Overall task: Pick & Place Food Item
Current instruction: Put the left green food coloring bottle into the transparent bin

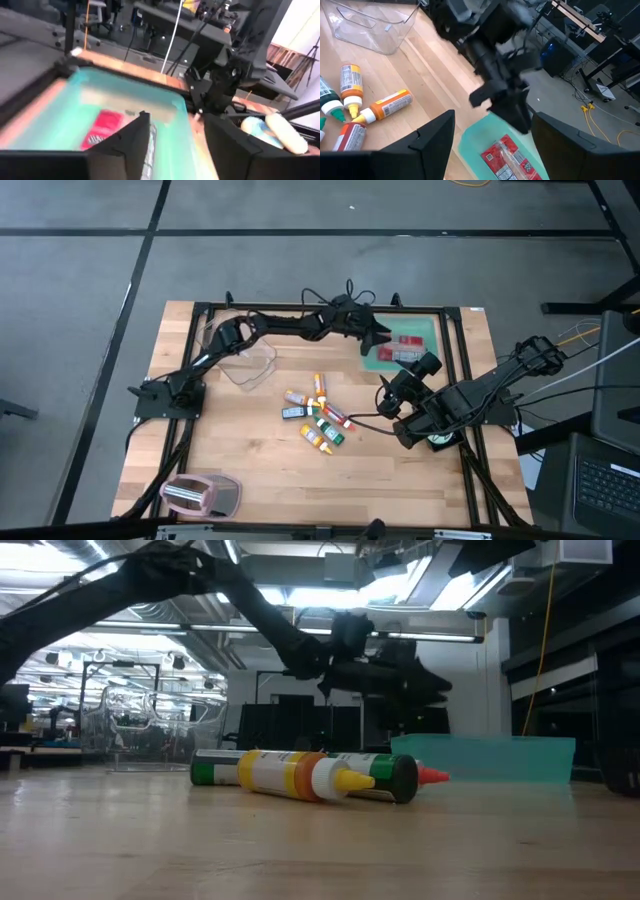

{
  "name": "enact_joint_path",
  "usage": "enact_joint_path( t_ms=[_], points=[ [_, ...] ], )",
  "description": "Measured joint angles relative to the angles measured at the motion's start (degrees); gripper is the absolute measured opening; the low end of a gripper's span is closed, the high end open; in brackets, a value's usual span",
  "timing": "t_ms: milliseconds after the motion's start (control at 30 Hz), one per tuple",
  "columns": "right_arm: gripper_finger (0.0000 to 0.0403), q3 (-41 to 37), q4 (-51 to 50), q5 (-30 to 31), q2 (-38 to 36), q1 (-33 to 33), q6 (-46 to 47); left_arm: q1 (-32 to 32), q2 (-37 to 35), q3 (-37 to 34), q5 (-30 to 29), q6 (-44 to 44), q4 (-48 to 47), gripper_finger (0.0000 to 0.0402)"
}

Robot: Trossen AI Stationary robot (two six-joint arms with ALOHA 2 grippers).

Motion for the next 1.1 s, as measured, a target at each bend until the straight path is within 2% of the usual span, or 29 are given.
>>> enact_joint_path(
  t_ms=[67, 167, 333, 467, 567, 633, 767, 867, 967, 1100],
  points=[
    [0.0259, 0.0, 0.02, -0.11, 0.02, 0.02, 0.0, 0.45, -2.08, 0.0, 0.65, 2.05, -2.86, 0.02],
    [0.0259, 0.0, 0.0, -0.31, 0.01, 0.02, -0.02, 1.27, -6.36, 0.0, 2.0, 6.05, -12.08, 0.0205],
    [0.0259, 0.0, 2.08, 3.77, 0.0, 0.02, -1.29, 1.28, -16.17, -0.02, 2.65, 16.86, -32.94, 0.0189],
    [0.0259, 0.0, 10.34, 7.85, 0.0, 0.02, -7.95, -2.52, -23.87, -0.09, 0.82, 23.87, -46.95, 0.0172],
    [0.0259, 0.0, 17.08, 9.7, 0.0, 0.02, -14.61, -7.13, -29.72, -0.24, -4.48, 27.26, -54.73, 0.0164],
    [0.0259, 0.0, 19.73, 10.64, 0.08, 0.02, -17.44, -10.82, -33.28, -0.22, -10.29, 28.84, -60.14, 0.0161],
    [0.0259, 0.0, 20.29, 10.74, 0.26, 0.02, -18.45, -19.25, -38.47, -0.24, -22.22, 28.85, -69.25, 0.016],
    [0.0259, -0.22, 20.54, 10.75, 0.26, 0.02, -18.45, -25.96, -39.96, -0.22, -29.82, 26.58, -72.42, 0.0163],
    [0.0259, -1.17, 20.92, 10.67, 0.26, 0.02, -18.45, -32.31, -39.98, -3.46, -35.5, 23.23, -69.96, 0.0164],
    [0.0259, -1.92, 20.96, 8.81, 0.26, -0.16, -18.58, -38.47, -39.91, -15.82, -40.11, 17.36, -59.37, 0.0164]
  ],
)
